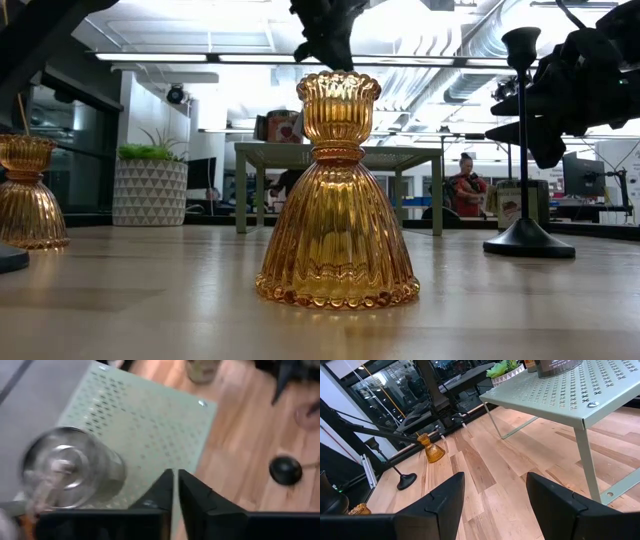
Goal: Pick & Place candle stick holders
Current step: Put the bottom silver scented candle on the shelf
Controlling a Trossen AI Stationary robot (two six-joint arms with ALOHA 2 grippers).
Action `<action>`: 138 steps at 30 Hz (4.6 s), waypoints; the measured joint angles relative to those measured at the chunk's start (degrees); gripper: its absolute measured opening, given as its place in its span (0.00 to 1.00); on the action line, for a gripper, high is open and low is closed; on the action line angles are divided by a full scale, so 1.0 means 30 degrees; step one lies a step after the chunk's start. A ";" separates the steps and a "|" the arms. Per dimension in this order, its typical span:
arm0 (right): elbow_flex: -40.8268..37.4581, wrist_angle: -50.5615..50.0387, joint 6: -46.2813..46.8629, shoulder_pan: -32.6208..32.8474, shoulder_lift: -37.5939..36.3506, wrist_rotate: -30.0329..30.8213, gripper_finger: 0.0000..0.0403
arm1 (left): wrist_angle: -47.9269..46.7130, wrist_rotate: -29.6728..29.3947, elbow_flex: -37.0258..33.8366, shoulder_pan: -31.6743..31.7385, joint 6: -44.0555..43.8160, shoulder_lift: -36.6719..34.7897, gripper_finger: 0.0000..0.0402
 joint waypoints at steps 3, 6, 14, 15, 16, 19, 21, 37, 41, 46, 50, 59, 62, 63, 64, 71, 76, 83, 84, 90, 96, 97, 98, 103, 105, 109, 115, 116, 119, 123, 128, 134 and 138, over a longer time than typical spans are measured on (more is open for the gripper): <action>-0.0007 0.0000 0.0002 0.0000 0.0000 0.0002 0.51 | 0.0001 0.0308 -0.0641 -0.0137 0.0309 0.0000 0.03; -0.0003 0.0000 -0.0002 0.0003 0.0000 -0.0001 0.51 | -0.0013 0.0575 -0.1389 -0.0247 0.0742 0.0015 0.01; 0.0000 0.0000 0.0002 0.0005 0.0000 -0.0003 0.51 | 0.1717 0.0024 -0.2915 -0.0347 0.3372 0.0015 0.00; 0.0000 0.0000 -0.0003 0.0000 0.0000 -0.0005 0.51 | 0.2023 -0.0006 -0.3106 -0.0340 0.3759 0.0015 0.00; 0.0000 0.0000 0.0002 0.0002 0.0000 -0.0005 0.51 | 0.2359 -0.0020 -0.3332 -0.0340 0.4165 0.0015 0.00; 0.0000 0.0000 0.0001 0.0007 0.0000 -0.0005 0.51 | 0.2944 -0.0044 -0.3861 -0.0325 0.5397 0.0022 0.00; 0.0000 0.0000 0.0002 0.0007 0.0000 -0.0005 0.51 | 0.3038 -0.0124 -0.3941 -0.0313 0.6011 0.0022 0.00; -0.0006 0.0000 -0.0001 0.0004 0.0000 -0.0005 0.51 | 0.2160 -0.3801 -0.3955 0.0536 0.6145 0.0022 0.00; -0.0007 0.0000 -0.0002 0.0002 0.0000 -0.0005 0.51 | 0.2401 -0.4553 -0.3955 0.0744 0.6142 0.0022 0.00; 0.0000 0.0000 0.0002 0.0000 0.0000 -0.0005 0.51 | 0.2592 -0.5061 -0.3948 0.0922 0.6034 0.0161 0.00; -0.0002 0.0000 -0.0003 0.0006 0.0000 -0.0005 0.51 | 0.2557 -0.5188 -0.3955 0.1069 0.5776 0.0243 0.00; -0.0007 0.0000 0.0002 0.0000 0.0000 -0.0005 0.51 | 0.2904 -0.5801 -0.3955 0.1358 0.5613 0.0405 0.00; 0.0000 0.0000 0.0002 0.0007 -0.0003 -0.0005 0.51 | 0.2881 -0.6017 -0.3955 0.1445 0.5560 0.0404 0.00; 0.0000 0.0000 0.0002 0.0005 -0.0005 -0.0005 0.51 | 0.2895 -0.6121 -0.3955 0.1460 0.5541 0.0404 0.00; 0.0000 0.0000 -0.0001 0.0007 0.0000 -0.0005 0.51 | 0.2895 -0.6176 -0.3955 0.1556 0.5547 0.0401 0.00; 0.0000 0.0000 0.0002 0.0004 -0.0003 -0.0003 0.51 | 0.2887 -0.5789 -0.3955 0.1561 0.5548 0.0401 0.00; -0.0002 0.0000 0.0002 0.0005 0.0000 -0.0005 0.51 | 0.2965 -0.5668 -0.3955 0.1402 0.5548 0.0350 0.00; 0.0000 0.0000 0.0000 0.0000 -0.0007 -0.0005 0.51 | 0.0661 -0.5023 -0.3919 0.1114 0.3969 -0.0958 0.00; -0.0002 0.0000 -0.0002 0.0000 -0.0007 0.0000 0.51 | 0.0105 -0.4896 -0.3919 0.1050 0.3269 -0.1049 0.00; -0.0007 0.0000 -0.0004 0.0007 -0.0007 -0.0005 0.51 | -0.2202 -0.4990 -0.3926 0.1225 -0.0080 -0.1137 0.00; 0.0000 0.0000 -0.0004 0.0004 -0.0007 -0.0002 0.51 | -0.2236 -0.5985 -0.3926 0.1745 -0.0507 -0.1043 0.00; 0.0000 0.0000 0.0002 0.0007 -0.0007 0.0002 0.51 | -0.2406 -0.6034 -0.3929 0.1847 -0.0607 -0.1009 0.00; -0.0007 0.0000 0.0002 0.0000 -0.0007 0.0002 0.51 | -0.2581 -0.6078 -0.3955 0.1942 -0.0750 -0.0984 0.00; -0.0002 0.0000 0.0000 0.0005 -0.0007 -0.0005 0.51 | -0.2686 -0.6660 -0.3955 0.2113 -0.0885 -0.0984 0.00; 0.0000 0.0000 0.0002 0.0000 -0.0007 -0.0001 0.51 | -0.2718 -0.7166 -0.3955 0.2203 -0.0885 -0.0984 0.00; -0.0004 0.0000 -0.0003 0.0002 -0.0007 -0.0003 0.51 | -0.2736 -0.7192 -0.3955 0.2435 -0.0885 -0.0984 0.00; 0.0000 0.0000 -0.0004 0.0006 -0.0007 0.0002 0.51 | -0.2832 -0.6781 -0.3955 0.2429 -0.0885 -0.0984 0.00; -0.0003 0.0000 0.0000 0.0007 -0.0007 0.0001 0.51 | -0.2823 -0.6491 -0.3955 0.2429 -0.0890 -0.0984 0.00; -0.0006 0.0000 0.0001 0.0001 -0.0007 -0.0002 0.51 | -0.2749 -0.5602 -0.3955 0.2277 -0.0885 -0.0984 0.00; -0.0001 0.0000 0.0002 0.0007 -0.0007 -0.0004 0.51 | -0.1829 -0.4730 -0.3955 0.1891 -0.0526 -0.0984 0.00; 0.0000 0.0000 0.0000 0.0007 -0.0005 0.0002 0.51 | -0.0252 -0.3210 -0.3909 0.1668 0.1039 -0.0763 0.00; -0.0001 0.0000 -0.0002 0.0004 -0.0007 -0.0001 0.51 | 0.0941 -0.3717 -0.3897 0.1664 0.2504 -0.0116 0.00; -0.0007 0.0000 0.0000 0.0000 -0.0007 0.0000 0.51 | 0.1472 -0.3853 -0.3926 0.1788 0.3753 0.0301 0.00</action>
